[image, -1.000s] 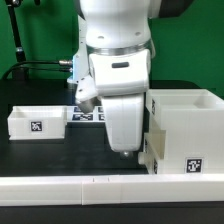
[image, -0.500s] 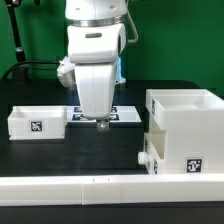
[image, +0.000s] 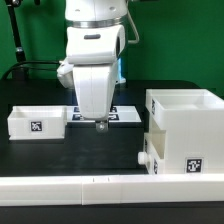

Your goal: Assemble drawer

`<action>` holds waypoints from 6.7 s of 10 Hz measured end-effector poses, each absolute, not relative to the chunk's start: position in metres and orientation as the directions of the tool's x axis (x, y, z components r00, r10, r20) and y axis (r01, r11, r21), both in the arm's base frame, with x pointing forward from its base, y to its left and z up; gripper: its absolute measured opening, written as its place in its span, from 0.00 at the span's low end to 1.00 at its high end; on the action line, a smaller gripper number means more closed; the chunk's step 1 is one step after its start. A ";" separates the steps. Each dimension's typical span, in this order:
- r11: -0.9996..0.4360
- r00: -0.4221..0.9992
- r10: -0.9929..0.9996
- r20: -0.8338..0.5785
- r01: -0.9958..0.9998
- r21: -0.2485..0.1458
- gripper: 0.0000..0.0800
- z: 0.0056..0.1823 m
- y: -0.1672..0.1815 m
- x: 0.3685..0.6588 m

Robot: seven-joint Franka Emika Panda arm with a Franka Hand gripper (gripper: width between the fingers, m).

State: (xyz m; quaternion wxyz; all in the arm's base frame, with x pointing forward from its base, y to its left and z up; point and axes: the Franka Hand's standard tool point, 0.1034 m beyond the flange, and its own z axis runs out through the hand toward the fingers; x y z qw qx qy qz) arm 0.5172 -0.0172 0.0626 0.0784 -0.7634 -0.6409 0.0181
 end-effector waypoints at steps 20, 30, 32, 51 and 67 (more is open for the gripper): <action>-0.999 0.999 0.028 -0.038 0.026 -0.047 0.81 0.048 -0.083 0.411; -0.998 0.998 0.068 0.019 0.068 -0.002 0.81 0.006 -0.082 0.391; -0.996 0.995 0.089 0.033 0.089 0.008 0.81 0.005 -0.090 0.389; -0.955 0.954 0.294 -0.050 0.291 -0.065 0.05 0.061 -0.053 0.431; 0.056 -0.057 0.998 -0.012 0.997 -0.045 0.05 0.052 -0.071 0.476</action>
Offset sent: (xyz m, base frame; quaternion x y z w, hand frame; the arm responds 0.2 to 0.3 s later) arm -0.0476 -0.0370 0.0037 -0.0354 0.0031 0.3099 0.9501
